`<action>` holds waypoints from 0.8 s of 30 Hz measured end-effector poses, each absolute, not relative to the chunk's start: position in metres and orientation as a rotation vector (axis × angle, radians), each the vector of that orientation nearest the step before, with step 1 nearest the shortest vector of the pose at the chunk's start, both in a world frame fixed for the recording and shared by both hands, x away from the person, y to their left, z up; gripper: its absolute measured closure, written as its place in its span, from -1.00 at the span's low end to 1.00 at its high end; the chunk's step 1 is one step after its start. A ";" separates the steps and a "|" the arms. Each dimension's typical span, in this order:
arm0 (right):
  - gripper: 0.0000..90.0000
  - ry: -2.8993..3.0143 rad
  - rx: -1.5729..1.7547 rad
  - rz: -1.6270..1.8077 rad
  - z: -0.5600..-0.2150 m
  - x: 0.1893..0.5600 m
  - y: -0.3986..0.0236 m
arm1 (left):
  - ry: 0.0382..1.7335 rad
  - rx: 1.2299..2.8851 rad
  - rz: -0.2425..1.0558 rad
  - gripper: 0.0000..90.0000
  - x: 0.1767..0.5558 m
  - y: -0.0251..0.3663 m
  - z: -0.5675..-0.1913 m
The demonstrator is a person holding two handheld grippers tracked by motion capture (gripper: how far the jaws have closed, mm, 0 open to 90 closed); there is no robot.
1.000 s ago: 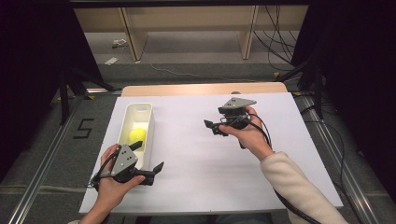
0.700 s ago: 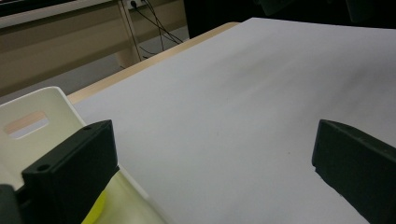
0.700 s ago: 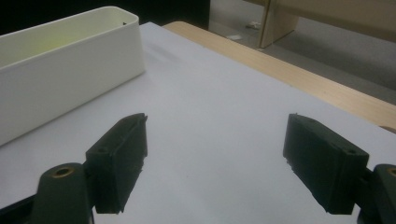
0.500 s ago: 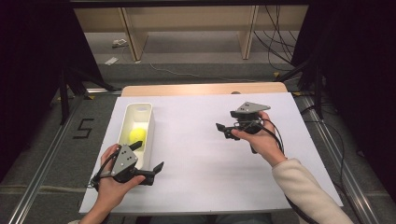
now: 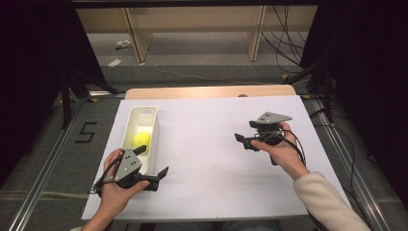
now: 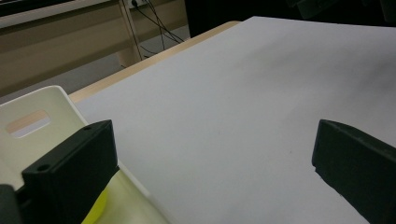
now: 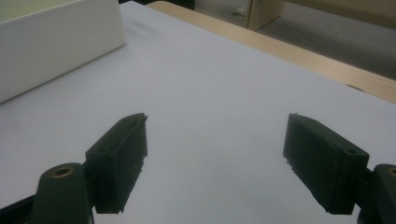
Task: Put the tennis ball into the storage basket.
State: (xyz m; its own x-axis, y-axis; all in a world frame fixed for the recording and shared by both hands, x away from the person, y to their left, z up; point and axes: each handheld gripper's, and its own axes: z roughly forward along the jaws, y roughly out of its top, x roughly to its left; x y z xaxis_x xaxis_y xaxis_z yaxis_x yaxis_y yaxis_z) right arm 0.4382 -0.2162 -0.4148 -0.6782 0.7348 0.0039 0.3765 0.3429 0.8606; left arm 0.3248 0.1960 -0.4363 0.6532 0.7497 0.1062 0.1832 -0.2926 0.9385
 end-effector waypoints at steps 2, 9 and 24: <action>-0.50 2.224 0.991 1.270 -0.418 0.435 -0.221 | 0.746 1.818 0.672 -1.00 0.325 0.196 -0.436; -0.50 2.226 1.021 1.264 -0.425 0.426 -0.235 | 0.748 1.820 0.673 -1.00 0.325 0.196 -0.436; -0.51 2.220 1.041 1.272 -0.432 0.404 -0.256 | 0.751 1.818 0.675 -1.00 0.326 0.197 -0.437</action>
State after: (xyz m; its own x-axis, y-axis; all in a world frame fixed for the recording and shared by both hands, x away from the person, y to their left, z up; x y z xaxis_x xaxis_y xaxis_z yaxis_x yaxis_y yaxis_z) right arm 0.4041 -0.2560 -0.4317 -0.6549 0.7548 0.0369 0.4135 0.3171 0.8535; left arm 0.3255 0.1966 -0.4367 0.6494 0.7529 0.1064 0.1858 -0.2928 0.9380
